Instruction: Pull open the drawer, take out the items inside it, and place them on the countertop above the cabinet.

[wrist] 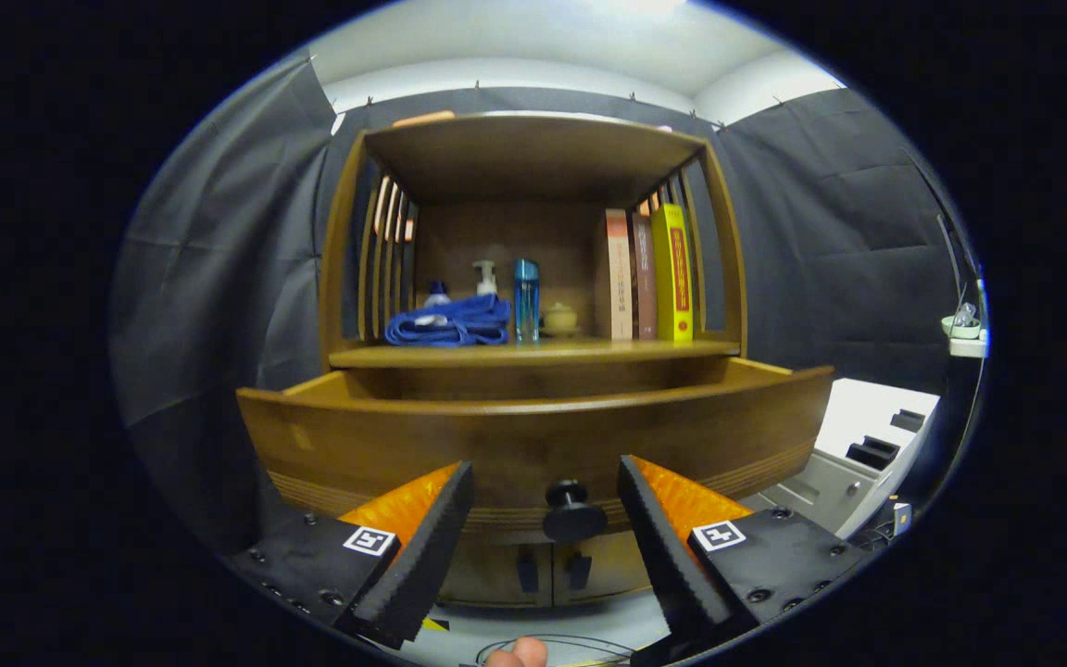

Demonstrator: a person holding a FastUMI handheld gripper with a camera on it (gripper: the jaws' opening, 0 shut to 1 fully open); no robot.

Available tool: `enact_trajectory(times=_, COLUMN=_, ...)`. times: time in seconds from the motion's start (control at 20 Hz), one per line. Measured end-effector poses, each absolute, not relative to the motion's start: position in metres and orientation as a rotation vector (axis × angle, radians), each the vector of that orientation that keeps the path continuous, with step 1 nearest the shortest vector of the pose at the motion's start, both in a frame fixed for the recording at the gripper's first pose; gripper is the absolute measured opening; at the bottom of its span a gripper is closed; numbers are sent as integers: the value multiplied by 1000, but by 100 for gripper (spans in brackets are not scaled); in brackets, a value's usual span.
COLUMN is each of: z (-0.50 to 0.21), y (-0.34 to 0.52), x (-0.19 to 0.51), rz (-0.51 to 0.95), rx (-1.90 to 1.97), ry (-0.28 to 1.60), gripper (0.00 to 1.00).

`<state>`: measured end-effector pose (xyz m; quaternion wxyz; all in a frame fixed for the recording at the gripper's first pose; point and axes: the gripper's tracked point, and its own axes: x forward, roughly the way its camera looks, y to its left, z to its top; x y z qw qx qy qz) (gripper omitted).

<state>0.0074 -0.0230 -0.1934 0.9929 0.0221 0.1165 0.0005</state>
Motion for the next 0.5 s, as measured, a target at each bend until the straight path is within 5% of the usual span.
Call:
enact_trajectory(times=0.2, z=-103, y=-41, x=51, rz=-92, rx=-37, ry=182, gripper=100)
enact_trajectory(times=0.5, z=-110, y=-74, x=145, rz=-234, rx=-212, ry=526, gripper=100)
